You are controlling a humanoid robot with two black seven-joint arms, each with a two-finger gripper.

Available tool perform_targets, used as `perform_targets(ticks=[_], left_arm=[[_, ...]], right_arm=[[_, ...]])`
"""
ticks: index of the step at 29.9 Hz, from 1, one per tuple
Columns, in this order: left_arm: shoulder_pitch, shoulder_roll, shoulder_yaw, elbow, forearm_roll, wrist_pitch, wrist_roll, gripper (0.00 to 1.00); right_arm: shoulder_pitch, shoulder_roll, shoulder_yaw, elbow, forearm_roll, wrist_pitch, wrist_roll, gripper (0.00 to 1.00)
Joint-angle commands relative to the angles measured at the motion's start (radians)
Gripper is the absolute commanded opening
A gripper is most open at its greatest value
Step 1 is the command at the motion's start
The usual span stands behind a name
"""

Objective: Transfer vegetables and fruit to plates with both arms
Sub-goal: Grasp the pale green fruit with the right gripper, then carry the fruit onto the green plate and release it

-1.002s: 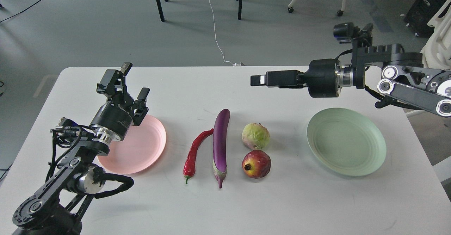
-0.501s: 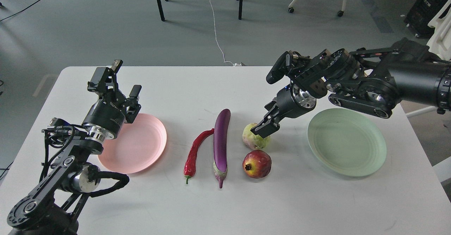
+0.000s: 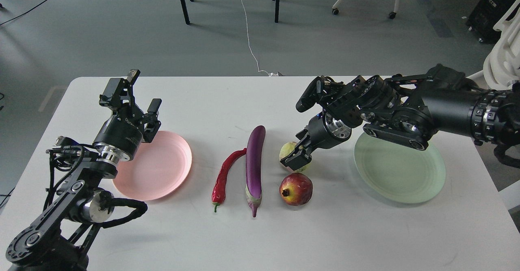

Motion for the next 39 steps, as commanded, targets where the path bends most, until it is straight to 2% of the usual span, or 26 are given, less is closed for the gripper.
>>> perform_targets(ticks=[1, 4, 12, 13, 20, 27, 33, 39], left_arm=[[0.0, 0.006, 0.0, 0.0, 0.0, -0.002, 0.001, 0.98], [0.0, 0.006, 0.0, 0.0, 0.0, -0.002, 0.001, 0.98], [0.0, 0.009, -0.002, 0.0, 0.0, -0.002, 0.001, 0.98], [0.0, 0.006, -0.002, 0.0, 0.0, 0.0, 0.001, 0.98], [0.0, 0.009, -0.006, -0.012, 0.0, 0.001, 0.001, 0.98], [0.003, 0.019, -0.008, -0.028, 0.0, 0.003, 0.001, 0.98], [0.006, 0.01, -0.006, -0.028, 0.0, 0.003, 0.001, 0.98], [0.006, 0.009, -0.005, -0.028, 0.0, 0.003, 0.001, 0.98]], right_arm=[[-0.012, 0.004, 0.0, -0.015, 0.0, -0.009, 0.0, 0.92], [-0.027, 0.01, -0.002, -0.023, 0.0, -0.011, 0.0, 0.82], [-0.019, 0.002, -0.003, -0.021, 0.002, -0.021, 0.0, 0.46], [-0.015, 0.0, -0.003, -0.02, 0.002, -0.026, 0.0, 0.44], [0.048, -0.085, 0.0, 0.003, 0.002, -0.049, 0.0, 0.44], [0.09, -0.363, 0.0, 0.175, -0.027, -0.061, 0.0, 0.45], [0.062, -0.551, -0.003, 0.174, -0.185, -0.061, 0.0, 0.45], [0.011, -0.662, 0.0, 0.174, -0.207, -0.061, 0.0, 0.48]])
